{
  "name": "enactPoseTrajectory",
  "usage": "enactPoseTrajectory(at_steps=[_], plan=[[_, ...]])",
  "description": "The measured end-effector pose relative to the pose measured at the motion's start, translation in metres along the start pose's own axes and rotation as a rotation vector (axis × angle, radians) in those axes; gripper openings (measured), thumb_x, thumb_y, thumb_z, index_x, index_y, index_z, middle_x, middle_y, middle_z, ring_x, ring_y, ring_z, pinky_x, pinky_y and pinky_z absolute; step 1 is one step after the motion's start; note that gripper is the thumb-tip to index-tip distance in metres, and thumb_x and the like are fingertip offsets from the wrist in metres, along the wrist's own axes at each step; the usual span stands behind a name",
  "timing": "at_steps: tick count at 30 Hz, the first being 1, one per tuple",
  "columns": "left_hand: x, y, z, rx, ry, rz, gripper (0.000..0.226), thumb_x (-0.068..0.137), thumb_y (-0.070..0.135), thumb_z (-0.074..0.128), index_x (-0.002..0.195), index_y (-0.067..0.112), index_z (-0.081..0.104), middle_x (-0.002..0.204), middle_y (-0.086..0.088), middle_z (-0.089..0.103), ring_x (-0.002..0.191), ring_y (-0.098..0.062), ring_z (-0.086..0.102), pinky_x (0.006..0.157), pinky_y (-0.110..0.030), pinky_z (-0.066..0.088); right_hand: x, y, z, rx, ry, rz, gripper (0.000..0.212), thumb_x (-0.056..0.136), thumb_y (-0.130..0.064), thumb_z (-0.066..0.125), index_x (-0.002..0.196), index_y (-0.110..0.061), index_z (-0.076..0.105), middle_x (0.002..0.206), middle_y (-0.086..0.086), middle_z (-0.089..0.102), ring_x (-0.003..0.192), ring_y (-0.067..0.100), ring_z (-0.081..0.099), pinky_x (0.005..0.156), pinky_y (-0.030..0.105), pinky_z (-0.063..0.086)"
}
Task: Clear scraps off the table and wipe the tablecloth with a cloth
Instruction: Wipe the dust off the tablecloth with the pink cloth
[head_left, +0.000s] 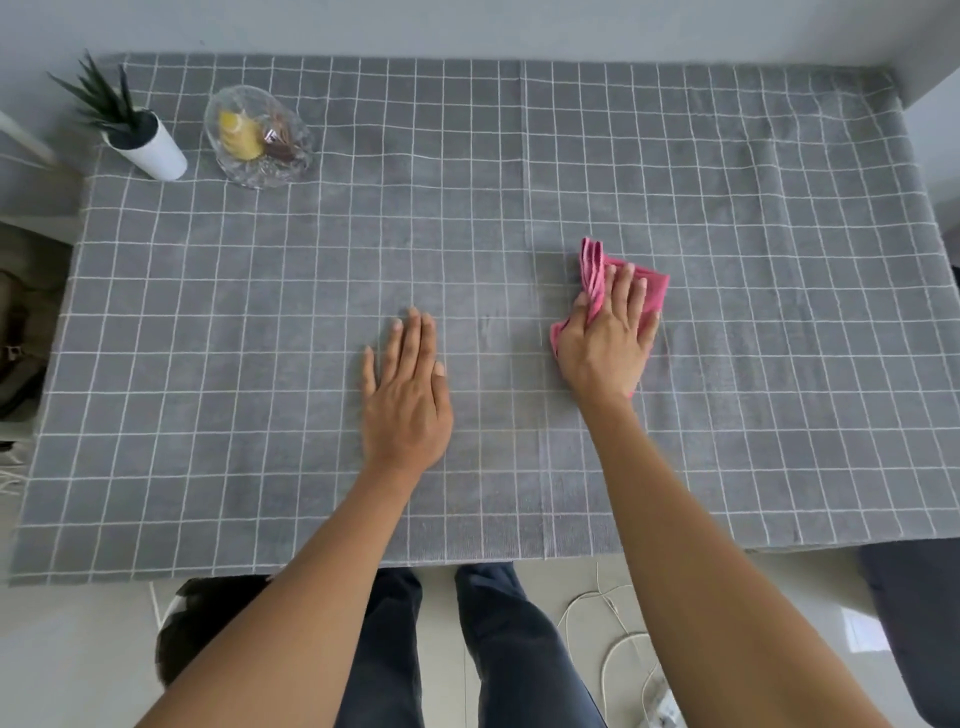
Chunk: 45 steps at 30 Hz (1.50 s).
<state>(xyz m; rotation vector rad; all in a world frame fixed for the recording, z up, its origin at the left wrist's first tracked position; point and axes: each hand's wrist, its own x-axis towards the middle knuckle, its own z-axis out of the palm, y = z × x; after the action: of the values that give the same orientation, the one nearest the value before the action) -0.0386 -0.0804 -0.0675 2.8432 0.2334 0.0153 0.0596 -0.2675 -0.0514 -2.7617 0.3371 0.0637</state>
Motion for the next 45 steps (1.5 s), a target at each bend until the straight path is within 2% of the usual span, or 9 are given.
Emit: enactPoseTrajectory(at_steps=[8,12,18,22,28,31,37,41,45], plan=[[0.000,-0.001,0.000,0.011,0.010,0.002,0.054,0.100,0.028,0.016,0.152,0.017,0.007,0.160,0.002,0.003,0.147,-0.012,-0.004,0.119,-0.043,-0.001,-0.009,-0.050,0.018,-0.040,-0.187,-0.541,0.058,0.098,-0.037,0.027,0.152,-0.022,0.010,0.159,-0.003,0.008,0.147,0.012,-0.002,0.119,0.038,-0.005],[-0.001,0.000,-0.001,0.011,0.002,0.011,0.054,0.101,0.027,0.017,0.152,0.016,0.009,0.160,0.001,0.005,0.147,-0.015,0.000,0.119,-0.045,0.002,0.031,-0.002,-0.002,-0.151,-0.108,-0.319,0.072,0.091,-0.035,0.035,0.151,-0.029,-0.003,0.160,0.000,0.001,0.146,0.017,-0.006,0.119,0.043,-0.001],[0.000,-0.001,0.000,0.008,-0.010,-0.004,0.054,0.101,0.027,0.018,0.153,0.017,0.005,0.160,0.001,0.002,0.147,-0.015,-0.002,0.119,-0.046,0.004,0.037,-0.001,-0.008,-0.012,-0.047,-0.030,0.056,0.101,-0.037,0.018,0.151,-0.019,0.003,0.160,-0.002,0.000,0.147,0.015,-0.004,0.119,0.042,-0.002],[0.000,0.000,-0.002,0.016,-0.010,-0.004,0.054,0.100,0.028,0.016,0.153,0.016,0.007,0.160,0.001,0.004,0.147,-0.014,-0.001,0.119,-0.046,0.005,0.004,-0.032,0.009,-0.146,-0.102,-0.215,0.065,0.096,-0.042,0.021,0.150,-0.019,-0.006,0.160,0.002,-0.005,0.146,0.019,-0.009,0.119,0.043,-0.005],[0.000,0.000,-0.002,0.014,-0.019,0.003,0.054,0.100,0.029,0.014,0.153,0.017,0.006,0.160,0.002,0.002,0.147,-0.013,-0.002,0.119,-0.046,0.004,-0.006,-0.015,0.001,-0.060,-0.218,-0.569,0.064,0.092,-0.044,0.018,0.152,-0.023,0.009,0.159,-0.003,0.007,0.146,0.011,-0.001,0.119,0.037,-0.004],[0.000,-0.001,-0.002,0.019,-0.033,0.003,0.054,0.100,0.030,0.012,0.152,0.018,0.004,0.160,0.002,0.000,0.147,-0.014,-0.004,0.119,-0.045,0.001,0.018,0.030,-0.012,-0.160,-0.144,-0.385,0.069,0.094,-0.040,0.033,0.151,-0.028,-0.003,0.159,-0.002,-0.001,0.146,0.015,-0.006,0.120,0.041,-0.002],[0.000,-0.001,-0.001,0.018,-0.025,-0.004,0.054,0.100,0.029,0.013,0.152,0.018,0.004,0.159,0.003,-0.001,0.147,-0.013,-0.004,0.119,-0.045,0.000,0.007,0.023,-0.012,-0.031,-0.052,-0.025,0.057,0.100,-0.039,0.018,0.151,-0.019,0.000,0.160,-0.001,-0.001,0.147,0.015,-0.005,0.119,0.041,-0.005],[0.001,0.000,-0.002,-0.011,-0.028,-0.008,0.054,0.099,0.029,0.012,0.151,0.019,0.002,0.157,0.006,-0.004,0.146,-0.011,-0.003,0.119,-0.046,0.001,-0.045,-0.008,0.008,-0.128,-0.091,-0.174,0.067,0.093,-0.042,0.017,0.151,-0.018,-0.007,0.159,0.002,-0.007,0.146,0.019,-0.011,0.119,0.042,-0.007],[0.001,0.000,-0.003,-0.003,-0.032,-0.007,0.054,0.099,0.030,0.011,0.151,0.019,0.003,0.156,0.007,-0.005,0.146,-0.011,-0.002,0.119,-0.046,0.002,-0.071,0.005,0.000,-0.048,-0.209,-0.510,0.065,0.090,-0.041,0.021,0.152,-0.020,0.014,0.159,-0.002,0.009,0.146,0.012,0.001,0.120,0.039,-0.001]])
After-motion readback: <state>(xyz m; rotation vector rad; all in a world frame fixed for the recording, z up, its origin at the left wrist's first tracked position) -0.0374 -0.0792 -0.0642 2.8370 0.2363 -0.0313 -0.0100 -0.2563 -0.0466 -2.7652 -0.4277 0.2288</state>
